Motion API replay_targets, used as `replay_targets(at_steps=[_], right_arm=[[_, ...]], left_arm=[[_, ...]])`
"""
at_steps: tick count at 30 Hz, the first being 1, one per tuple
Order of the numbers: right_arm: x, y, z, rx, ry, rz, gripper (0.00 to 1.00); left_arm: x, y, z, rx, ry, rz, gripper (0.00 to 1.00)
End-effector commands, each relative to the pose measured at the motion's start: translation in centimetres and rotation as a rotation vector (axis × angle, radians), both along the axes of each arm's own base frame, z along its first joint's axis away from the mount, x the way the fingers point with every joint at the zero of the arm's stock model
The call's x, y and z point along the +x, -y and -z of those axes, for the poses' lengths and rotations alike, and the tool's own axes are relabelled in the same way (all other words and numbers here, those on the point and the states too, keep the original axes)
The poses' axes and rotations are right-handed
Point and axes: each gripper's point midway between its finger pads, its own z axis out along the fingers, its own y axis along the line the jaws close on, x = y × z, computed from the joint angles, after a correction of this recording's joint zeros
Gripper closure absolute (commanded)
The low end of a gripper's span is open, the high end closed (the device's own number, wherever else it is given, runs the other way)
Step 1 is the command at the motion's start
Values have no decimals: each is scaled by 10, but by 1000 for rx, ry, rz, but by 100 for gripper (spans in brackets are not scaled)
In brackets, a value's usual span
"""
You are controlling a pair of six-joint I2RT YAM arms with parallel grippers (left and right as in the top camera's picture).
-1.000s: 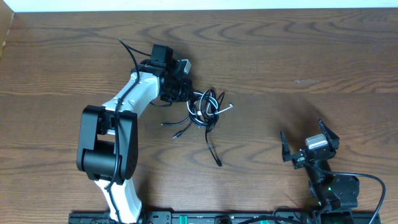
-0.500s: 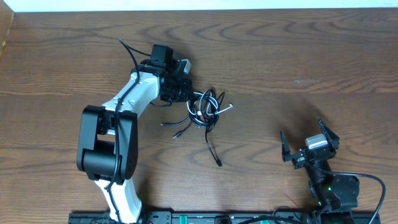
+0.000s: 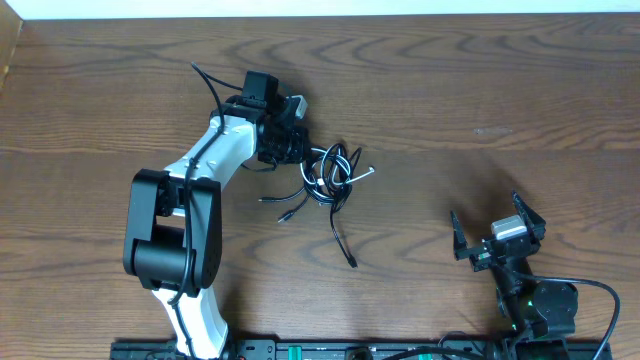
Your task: Untangle cables
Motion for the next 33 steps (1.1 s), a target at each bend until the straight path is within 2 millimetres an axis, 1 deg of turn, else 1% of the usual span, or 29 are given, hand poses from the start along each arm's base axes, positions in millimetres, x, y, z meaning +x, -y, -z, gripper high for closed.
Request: replay_targets(at_steps=[1,17,22,33], right_arm=[[0,1,2,1,-8,3,1],[0,1,2,1,-8,3,1],[0,1,2,1,-8,3,1],[0,1,2,1,-8,3,1]], left_arm=[[-4,3,-1,-10,1,26,92],[-3,3,-1,-11,4,27,92],[-1,4,-2,2,60,104,92],[-2,4,-2,-1,57,106,92]])
